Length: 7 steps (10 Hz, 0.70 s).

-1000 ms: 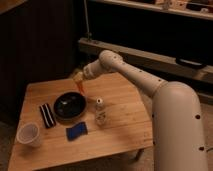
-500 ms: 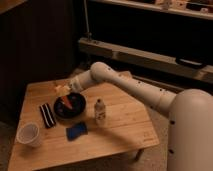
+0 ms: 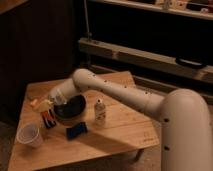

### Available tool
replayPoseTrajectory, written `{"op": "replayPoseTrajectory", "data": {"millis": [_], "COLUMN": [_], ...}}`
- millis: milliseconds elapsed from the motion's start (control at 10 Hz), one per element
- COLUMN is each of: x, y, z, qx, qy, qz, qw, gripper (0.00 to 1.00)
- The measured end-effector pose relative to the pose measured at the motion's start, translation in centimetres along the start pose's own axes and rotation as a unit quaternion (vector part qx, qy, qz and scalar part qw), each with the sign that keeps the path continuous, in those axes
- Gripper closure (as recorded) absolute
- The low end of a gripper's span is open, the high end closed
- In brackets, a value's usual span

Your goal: Place the pepper in the ceramic cup

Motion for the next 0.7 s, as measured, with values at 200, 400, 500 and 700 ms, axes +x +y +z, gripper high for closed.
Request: {"op": "replayPoseTrajectory", "data": {"millis": [200,400,500,700], "x": [1.6,3.5,4.0,4.1], "y": [-2.8,-4.1,-4.2,-3.4], "z": [4.0,6.0,6.3,6.0], "qx": [0.056,0.097,0.106,0.112], "qy": [0.000,0.003,0.004,0.009], "qz": [-0.046,-0.088,-0.100,-0.110], "qw": [0.9974,0.9914,0.9893,0.9876], "gripper": [1.00,1.00,1.00,1.00]}}
